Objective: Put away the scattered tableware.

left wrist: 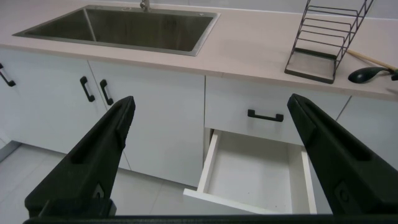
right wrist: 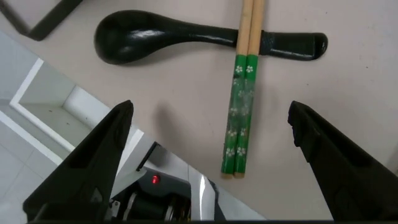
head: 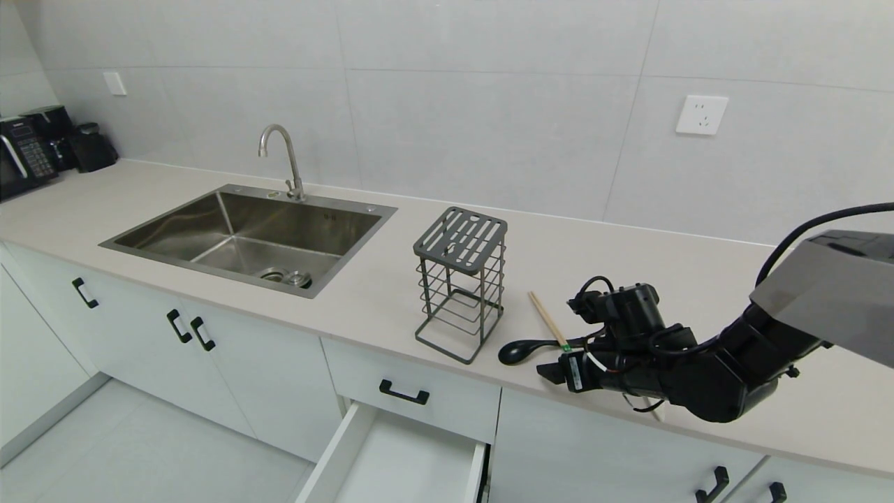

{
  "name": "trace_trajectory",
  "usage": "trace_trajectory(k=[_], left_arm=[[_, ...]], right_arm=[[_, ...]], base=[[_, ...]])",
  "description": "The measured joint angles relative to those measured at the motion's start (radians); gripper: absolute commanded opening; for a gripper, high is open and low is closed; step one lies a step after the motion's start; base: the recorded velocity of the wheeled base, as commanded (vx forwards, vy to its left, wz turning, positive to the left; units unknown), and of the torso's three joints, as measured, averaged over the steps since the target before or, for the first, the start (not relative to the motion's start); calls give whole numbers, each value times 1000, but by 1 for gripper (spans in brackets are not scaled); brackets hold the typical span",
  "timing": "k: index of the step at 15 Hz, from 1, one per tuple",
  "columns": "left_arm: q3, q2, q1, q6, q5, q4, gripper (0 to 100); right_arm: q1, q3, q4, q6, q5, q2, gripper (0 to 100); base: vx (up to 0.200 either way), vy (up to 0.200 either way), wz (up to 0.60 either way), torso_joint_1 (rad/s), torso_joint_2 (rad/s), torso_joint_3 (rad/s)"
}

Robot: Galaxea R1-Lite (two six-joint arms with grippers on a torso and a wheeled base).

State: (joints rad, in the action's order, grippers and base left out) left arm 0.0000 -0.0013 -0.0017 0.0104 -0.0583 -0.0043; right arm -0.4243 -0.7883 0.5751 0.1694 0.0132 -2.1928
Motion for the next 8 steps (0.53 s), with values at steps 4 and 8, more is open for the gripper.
trace_trajectory(k=[4, 8], left_arm=[[0, 0, 0, 0, 0, 0, 100], [0, 0, 0, 0, 0, 0, 100]], right_arm=[[-1, -10, 0, -1, 4, -29, 100], [-5, -20, 1, 1, 9, -46, 0]], base=[[0, 0, 0, 0, 0, 0], [0, 0, 0, 0, 0, 0]])
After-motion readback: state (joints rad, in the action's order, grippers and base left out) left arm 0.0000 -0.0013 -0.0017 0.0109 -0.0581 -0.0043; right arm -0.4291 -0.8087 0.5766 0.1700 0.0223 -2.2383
